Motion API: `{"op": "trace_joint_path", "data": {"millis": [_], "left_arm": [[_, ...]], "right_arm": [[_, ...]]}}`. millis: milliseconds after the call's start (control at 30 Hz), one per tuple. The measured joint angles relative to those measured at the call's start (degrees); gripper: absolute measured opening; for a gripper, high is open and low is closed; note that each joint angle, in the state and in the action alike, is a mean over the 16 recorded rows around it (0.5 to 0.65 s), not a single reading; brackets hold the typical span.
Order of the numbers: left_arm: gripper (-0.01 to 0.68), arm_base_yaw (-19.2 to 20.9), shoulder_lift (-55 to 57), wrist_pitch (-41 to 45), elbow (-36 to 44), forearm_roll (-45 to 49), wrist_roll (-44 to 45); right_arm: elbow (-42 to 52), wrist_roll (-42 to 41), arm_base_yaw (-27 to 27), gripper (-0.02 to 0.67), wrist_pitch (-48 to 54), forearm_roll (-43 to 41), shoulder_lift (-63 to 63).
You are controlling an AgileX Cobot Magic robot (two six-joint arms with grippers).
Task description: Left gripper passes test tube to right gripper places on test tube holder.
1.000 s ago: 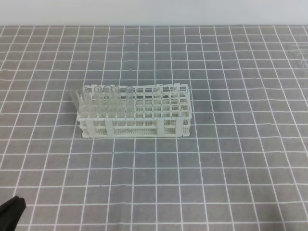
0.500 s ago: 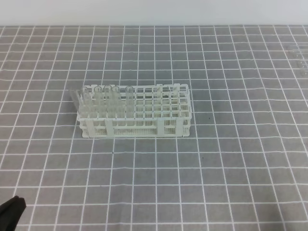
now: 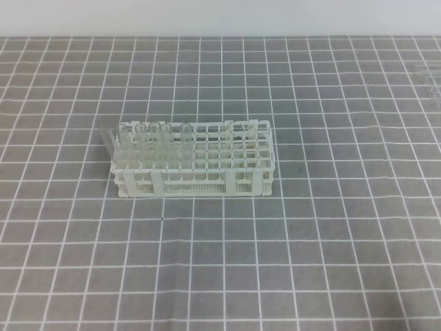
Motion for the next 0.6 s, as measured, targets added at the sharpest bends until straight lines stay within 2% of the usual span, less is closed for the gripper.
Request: {"op": "trace_joint_path", "data": {"millis": [333,467,600], "left_arm": [[0.000,17.18,-4.46,-10.41,0.14,0.44,-3.08],[0.000,21.17,-4.58,-14.13,0.19,0.65,-3.21],[0.000,22.69,-4.57,-15.98,0.28,-0.08,-1.78]], "right_arm": [[0.00,0.00,0.00,-0.001,0.00,0.11,0.00],[0.00,0.00,0.00,-0.001,0.00,0.14,0.00],[0.00,0.00,0.00,-0.001,0.00,0.18,0.02]]}}
